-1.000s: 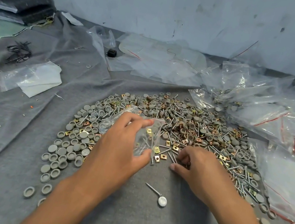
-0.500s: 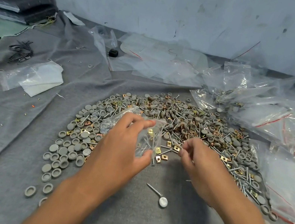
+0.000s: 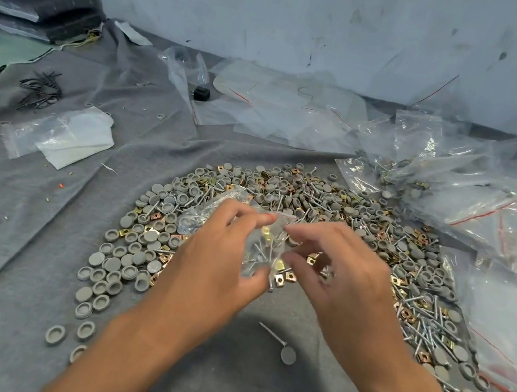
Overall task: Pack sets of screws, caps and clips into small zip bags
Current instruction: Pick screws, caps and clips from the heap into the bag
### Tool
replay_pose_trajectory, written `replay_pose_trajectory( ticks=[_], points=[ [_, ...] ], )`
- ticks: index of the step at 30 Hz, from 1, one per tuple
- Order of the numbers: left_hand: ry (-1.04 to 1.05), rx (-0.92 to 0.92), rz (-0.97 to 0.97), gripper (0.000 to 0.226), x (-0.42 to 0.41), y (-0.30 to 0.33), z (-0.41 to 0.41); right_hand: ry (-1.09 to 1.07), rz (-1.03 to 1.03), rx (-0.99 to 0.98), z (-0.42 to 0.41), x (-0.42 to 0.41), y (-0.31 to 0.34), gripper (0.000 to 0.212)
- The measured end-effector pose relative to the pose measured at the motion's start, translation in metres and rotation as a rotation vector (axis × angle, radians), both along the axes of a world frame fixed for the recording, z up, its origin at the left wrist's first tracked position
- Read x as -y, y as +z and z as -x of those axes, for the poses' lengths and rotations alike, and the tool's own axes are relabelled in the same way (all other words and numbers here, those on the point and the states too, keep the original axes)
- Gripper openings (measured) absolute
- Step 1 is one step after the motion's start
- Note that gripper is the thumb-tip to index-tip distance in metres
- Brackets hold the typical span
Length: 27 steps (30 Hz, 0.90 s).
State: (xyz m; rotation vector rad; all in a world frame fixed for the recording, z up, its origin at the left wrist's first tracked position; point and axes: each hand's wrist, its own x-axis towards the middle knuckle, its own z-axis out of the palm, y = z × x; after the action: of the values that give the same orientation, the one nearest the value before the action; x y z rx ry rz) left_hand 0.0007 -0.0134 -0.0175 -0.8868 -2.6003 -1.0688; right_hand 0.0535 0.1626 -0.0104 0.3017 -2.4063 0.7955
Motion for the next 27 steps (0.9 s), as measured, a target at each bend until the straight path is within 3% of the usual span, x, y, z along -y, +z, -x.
replay_pose_trajectory(
  ticks=[2, 4, 7, 9, 16, 27],
  points=[
    [0.0, 0.007, 0.007, 0.062, 0.002, 0.0, 0.0, -0.088, 0.034, 0.006, 0.003, -0.015, -0.003, 0.018],
    [-0.005, 0.015, 0.013, 0.062, 0.003, 0.0, 0.0, -0.189, 0.007, 0.152, 0.008, -0.032, -0.011, 0.021],
    [-0.009, 0.02, 0.026, 0.063, 0.002, 0.0, -0.001, -0.255, -0.205, 0.467, 0.012, -0.047, -0.029, 0.029],
    [-0.007, 0.026, 0.026, 0.063, 0.002, 0.0, -0.001, -0.226, -0.276, 0.542, 0.016, -0.046, -0.035, 0.033],
    [-0.008, 0.043, 0.008, 0.062, 0.003, 0.002, -0.001, -0.194, -0.417, 0.448, 0.023, -0.034, -0.034, 0.018],
    [-0.012, 0.055, 0.013, 0.064, 0.003, 0.003, -0.002, -0.19, -0.547, 0.549, 0.016, -0.034, -0.037, 0.026]
  ],
)
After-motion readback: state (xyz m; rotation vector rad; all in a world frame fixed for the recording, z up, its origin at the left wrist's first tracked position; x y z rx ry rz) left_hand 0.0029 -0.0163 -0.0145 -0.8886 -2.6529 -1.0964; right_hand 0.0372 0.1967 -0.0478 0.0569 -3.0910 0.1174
